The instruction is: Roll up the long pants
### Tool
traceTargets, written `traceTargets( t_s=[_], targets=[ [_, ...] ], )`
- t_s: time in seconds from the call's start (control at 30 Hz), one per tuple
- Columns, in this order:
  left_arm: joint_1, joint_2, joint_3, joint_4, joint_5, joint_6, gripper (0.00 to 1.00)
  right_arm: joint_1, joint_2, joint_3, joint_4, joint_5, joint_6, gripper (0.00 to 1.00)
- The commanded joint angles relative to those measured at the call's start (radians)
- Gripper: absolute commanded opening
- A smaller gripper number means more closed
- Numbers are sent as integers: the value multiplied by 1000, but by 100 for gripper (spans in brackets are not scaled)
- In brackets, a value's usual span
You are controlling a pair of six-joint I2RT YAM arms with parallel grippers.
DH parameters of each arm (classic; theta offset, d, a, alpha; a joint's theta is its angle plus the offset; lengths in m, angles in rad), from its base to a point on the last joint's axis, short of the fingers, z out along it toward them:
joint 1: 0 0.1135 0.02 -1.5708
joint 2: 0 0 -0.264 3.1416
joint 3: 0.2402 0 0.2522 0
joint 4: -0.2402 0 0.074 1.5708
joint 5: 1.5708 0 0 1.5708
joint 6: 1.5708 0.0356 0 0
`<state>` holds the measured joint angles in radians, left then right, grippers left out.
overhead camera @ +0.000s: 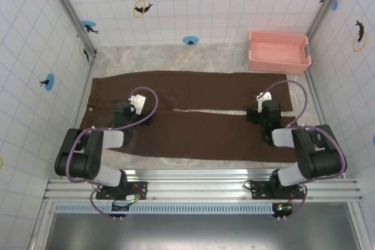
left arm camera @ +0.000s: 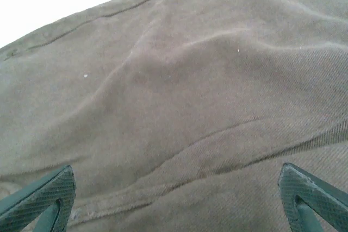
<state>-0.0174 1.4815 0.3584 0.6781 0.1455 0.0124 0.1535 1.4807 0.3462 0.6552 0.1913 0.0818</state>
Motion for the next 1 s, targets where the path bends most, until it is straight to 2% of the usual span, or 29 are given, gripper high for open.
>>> traceTargets(
  t_s=[0.0, 0.77, 0.8, 0.87, 0.97],
  targets=[
    [13, 35, 43, 150, 44, 79, 98, -13, 38, 57, 165, 40, -54, 98],
    [12, 15, 57, 131, 63, 83, 98, -12, 19, 67, 147, 38, -56, 98],
    [10, -32, 112, -34, 84, 99, 97, -7, -25, 102, 52, 45, -59, 98],
    [-2, -100, 294, -369, 46, 107, 98, -11, -129, 235, -266, 40, -42, 99],
    [-3, -155, 517, -682, 4, 46, 98, 8, -241, 323, -450, -3, -25, 100]
  ],
)
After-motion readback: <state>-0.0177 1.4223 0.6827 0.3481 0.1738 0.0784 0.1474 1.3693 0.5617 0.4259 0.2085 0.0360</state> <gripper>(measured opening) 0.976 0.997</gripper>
